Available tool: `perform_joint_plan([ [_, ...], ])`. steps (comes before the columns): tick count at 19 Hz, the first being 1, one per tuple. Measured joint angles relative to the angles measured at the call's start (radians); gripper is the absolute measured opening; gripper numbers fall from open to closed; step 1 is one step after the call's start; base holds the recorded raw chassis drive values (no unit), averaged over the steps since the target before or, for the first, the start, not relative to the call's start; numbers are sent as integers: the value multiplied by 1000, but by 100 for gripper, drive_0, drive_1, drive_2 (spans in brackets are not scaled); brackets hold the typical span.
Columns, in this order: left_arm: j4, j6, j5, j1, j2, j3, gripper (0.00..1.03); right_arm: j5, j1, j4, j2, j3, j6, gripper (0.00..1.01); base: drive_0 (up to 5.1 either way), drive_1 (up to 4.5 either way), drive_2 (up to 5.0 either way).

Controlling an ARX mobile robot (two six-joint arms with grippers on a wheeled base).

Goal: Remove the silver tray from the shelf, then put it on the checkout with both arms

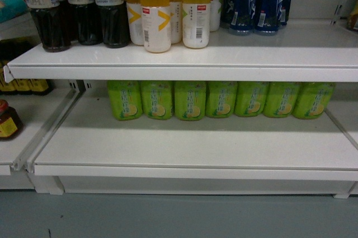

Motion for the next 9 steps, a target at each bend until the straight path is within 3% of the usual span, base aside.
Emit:
perform_joint_plan([
  [9, 0, 0, 0, 0, 0, 0, 98, 0, 0, 0, 0, 0, 0, 98, 0, 0, 0],
])
